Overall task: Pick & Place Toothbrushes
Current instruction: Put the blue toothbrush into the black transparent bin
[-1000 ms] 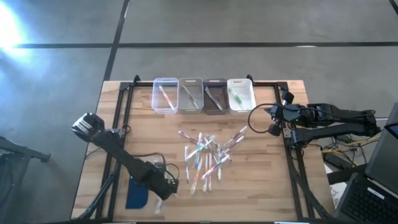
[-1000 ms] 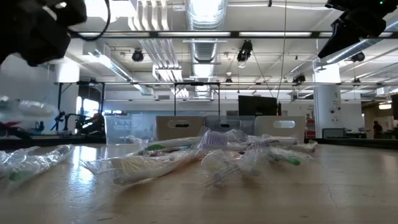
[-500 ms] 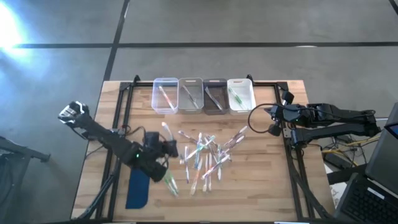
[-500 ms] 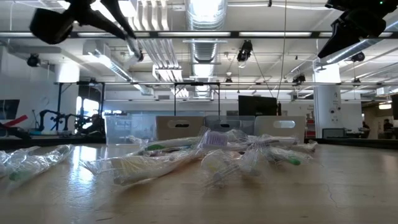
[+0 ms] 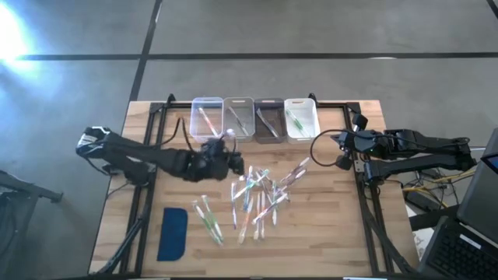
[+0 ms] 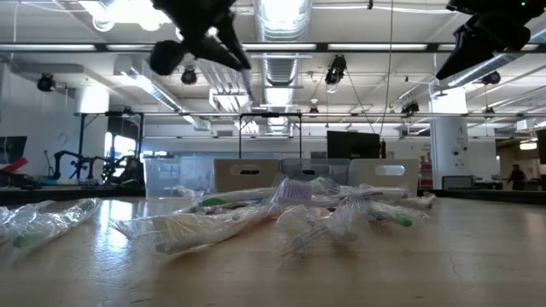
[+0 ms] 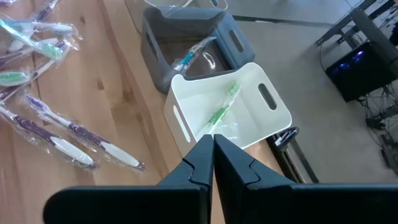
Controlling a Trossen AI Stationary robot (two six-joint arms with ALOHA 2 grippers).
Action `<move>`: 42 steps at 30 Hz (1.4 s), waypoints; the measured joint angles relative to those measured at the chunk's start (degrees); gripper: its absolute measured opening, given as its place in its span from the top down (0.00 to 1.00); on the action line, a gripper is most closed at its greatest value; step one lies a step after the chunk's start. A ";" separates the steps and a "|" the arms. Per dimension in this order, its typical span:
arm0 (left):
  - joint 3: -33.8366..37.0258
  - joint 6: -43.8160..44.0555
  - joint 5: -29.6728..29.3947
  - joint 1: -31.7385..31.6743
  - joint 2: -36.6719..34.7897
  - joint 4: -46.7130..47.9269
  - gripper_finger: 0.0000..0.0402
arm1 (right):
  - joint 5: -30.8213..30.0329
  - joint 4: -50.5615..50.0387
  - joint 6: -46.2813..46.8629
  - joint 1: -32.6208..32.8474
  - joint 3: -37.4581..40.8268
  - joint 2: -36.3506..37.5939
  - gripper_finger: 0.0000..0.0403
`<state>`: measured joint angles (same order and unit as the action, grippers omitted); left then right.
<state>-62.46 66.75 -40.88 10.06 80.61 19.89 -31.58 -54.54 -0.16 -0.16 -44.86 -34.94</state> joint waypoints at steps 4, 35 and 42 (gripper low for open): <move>0.00 -9.80 7.32 -5.28 2.43 -12.10 0.92 | -0.08 0.00 -11.80 0.00 0.00 -0.02 0.98; -11.27 -27.06 29.27 -22.61 17.97 -37.43 0.92 | 1.05 35.39 28.11 0.04 -0.02 -9.93 0.98; -11.54 -34.98 40.00 -24.11 17.72 -39.82 0.92 | 8.02 45.15 30.61 0.04 -0.02 -14.46 0.98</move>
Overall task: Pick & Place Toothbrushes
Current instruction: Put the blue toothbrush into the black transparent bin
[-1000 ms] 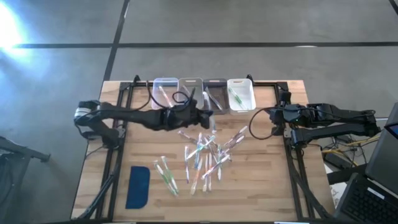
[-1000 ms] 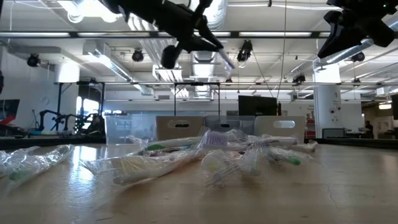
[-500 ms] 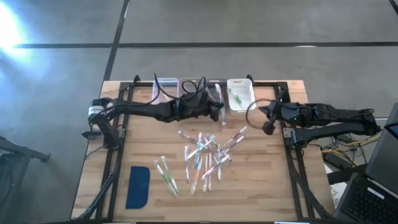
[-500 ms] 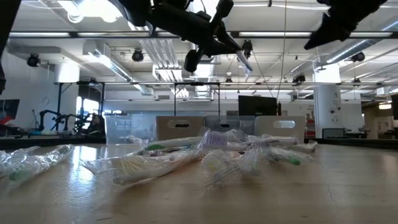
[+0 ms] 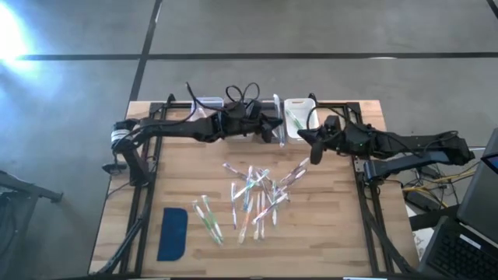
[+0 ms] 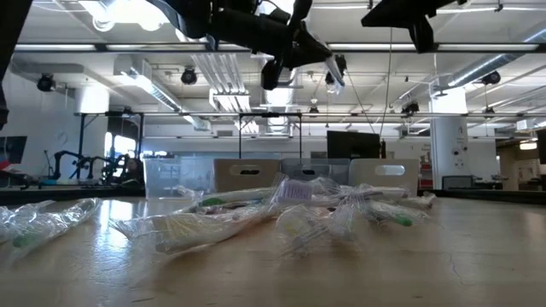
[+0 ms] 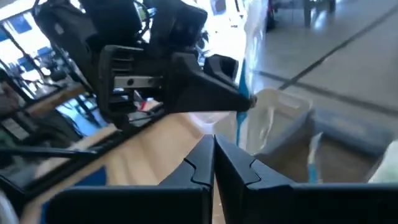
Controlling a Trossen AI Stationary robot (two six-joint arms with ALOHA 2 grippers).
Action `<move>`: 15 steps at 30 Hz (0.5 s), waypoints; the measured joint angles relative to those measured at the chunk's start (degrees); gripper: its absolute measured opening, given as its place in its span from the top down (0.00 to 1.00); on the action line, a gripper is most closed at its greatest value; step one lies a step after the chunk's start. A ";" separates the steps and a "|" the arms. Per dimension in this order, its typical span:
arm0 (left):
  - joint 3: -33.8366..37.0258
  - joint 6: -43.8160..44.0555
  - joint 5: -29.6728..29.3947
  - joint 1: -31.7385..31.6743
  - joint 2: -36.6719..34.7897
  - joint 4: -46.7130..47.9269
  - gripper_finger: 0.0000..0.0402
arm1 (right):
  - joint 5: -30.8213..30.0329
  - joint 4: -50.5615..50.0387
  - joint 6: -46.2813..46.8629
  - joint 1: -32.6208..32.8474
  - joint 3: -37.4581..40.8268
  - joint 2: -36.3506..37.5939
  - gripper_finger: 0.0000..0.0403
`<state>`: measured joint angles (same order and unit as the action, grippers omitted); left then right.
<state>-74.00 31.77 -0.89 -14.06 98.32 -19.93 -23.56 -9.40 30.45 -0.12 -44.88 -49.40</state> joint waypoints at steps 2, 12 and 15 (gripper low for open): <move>-0.02 0.13 0.50 -0.03 0.00 -0.05 0.93 | 0.33 0.21 4.05 -0.02 -0.25 -0.25 0.98; -2.19 -3.66 7.20 -0.21 0.00 -3.46 0.93 | 4.14 0.82 4.02 -0.04 -2.09 -3.01 0.83; -3.32 -5.71 11.94 -0.21 0.00 -3.67 0.93 | 4.20 0.80 3.35 -0.04 -2.80 -3.56 0.75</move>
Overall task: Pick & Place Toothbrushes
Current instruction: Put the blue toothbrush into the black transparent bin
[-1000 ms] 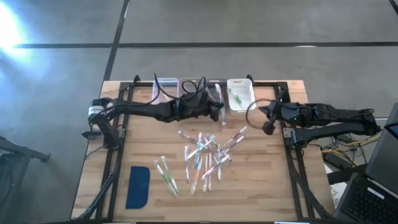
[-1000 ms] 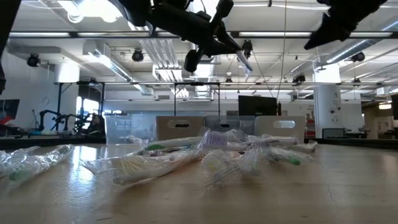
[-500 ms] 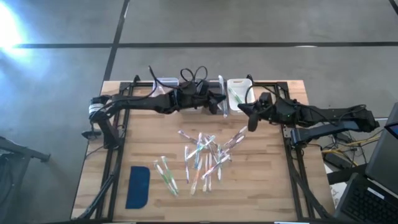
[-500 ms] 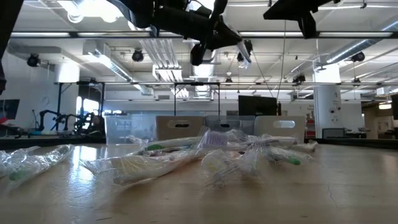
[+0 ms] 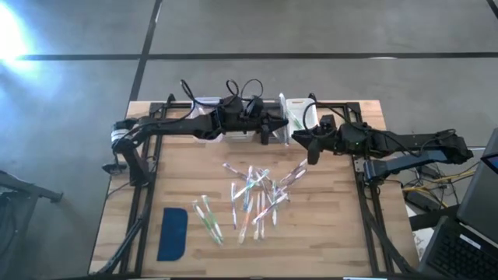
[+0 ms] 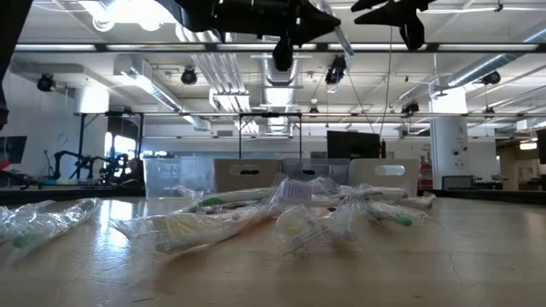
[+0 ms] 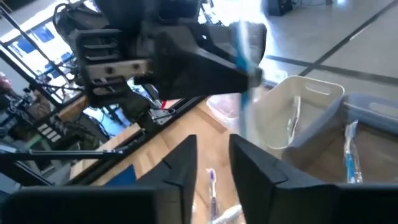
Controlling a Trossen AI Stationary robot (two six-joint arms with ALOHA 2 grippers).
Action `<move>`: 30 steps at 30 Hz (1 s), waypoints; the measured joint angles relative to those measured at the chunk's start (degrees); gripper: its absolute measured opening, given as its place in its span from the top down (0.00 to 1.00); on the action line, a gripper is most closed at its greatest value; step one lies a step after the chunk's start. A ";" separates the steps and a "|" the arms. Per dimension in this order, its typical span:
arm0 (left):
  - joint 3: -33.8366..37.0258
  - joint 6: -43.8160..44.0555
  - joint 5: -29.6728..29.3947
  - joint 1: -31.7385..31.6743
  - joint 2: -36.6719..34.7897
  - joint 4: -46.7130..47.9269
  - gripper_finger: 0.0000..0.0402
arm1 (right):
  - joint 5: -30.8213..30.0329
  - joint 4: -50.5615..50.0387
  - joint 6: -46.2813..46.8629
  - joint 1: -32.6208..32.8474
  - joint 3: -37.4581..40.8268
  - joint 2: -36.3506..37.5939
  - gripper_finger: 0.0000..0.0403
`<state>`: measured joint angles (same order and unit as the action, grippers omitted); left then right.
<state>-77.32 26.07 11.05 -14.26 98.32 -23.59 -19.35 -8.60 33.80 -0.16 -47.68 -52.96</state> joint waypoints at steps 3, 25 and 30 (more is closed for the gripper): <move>-1.14 -1.74 3.06 0.06 0.00 0.07 0.93 | 0.00 -0.18 -1.10 0.00 -0.55 -0.67 0.69; -3.21 -5.22 7.94 0.09 0.00 -0.01 0.93 | -0.01 1.18 -1.22 -1.73 -1.79 -5.43 0.69; -3.12 -5.22 7.89 0.09 0.00 -0.07 0.93 | 0.15 1.80 -1.25 -1.70 -1.79 -5.40 0.84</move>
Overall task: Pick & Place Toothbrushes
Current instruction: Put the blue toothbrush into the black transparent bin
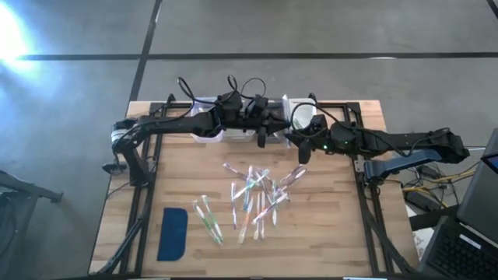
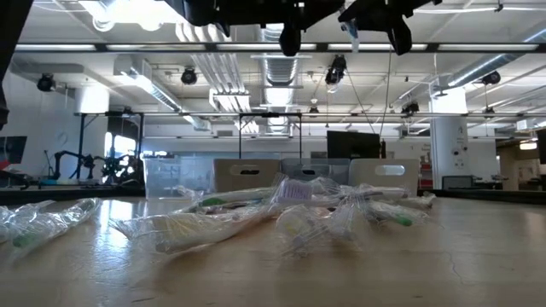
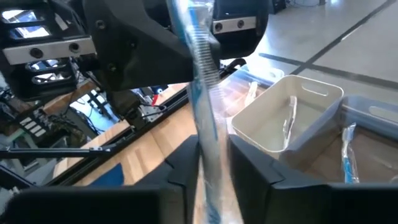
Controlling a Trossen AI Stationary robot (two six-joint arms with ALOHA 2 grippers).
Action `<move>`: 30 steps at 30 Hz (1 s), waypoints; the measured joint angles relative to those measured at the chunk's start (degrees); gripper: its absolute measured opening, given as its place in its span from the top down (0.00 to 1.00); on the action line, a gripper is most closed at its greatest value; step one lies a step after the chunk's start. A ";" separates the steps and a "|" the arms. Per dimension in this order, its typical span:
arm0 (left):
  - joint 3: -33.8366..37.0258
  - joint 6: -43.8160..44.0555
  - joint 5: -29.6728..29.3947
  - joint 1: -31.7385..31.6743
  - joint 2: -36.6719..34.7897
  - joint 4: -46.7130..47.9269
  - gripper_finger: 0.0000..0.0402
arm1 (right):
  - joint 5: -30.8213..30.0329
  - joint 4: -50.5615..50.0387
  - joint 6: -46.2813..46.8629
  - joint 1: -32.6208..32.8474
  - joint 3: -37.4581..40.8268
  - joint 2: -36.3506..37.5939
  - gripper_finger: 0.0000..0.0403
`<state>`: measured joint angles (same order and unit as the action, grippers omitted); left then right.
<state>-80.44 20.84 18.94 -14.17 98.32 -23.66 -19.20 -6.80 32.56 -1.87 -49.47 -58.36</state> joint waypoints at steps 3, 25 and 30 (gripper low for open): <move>0.00 0.22 -0.04 0.00 0.00 0.01 0.93 | 0.43 -0.08 -0.60 0.02 0.00 0.51 0.93; 0.11 -4.14 -0.33 -1.49 -1.29 6.31 0.49 | -0.73 -0.09 0.11 -0.14 0.02 1.75 0.95; 0.11 -10.16 -0.62 -3.35 -3.89 13.26 0.38 | -0.65 -0.27 0.11 -0.55 0.04 2.00 0.95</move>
<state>-80.34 10.68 18.32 -17.52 94.44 -10.40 -19.86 -7.08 32.67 -2.42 -49.44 -56.36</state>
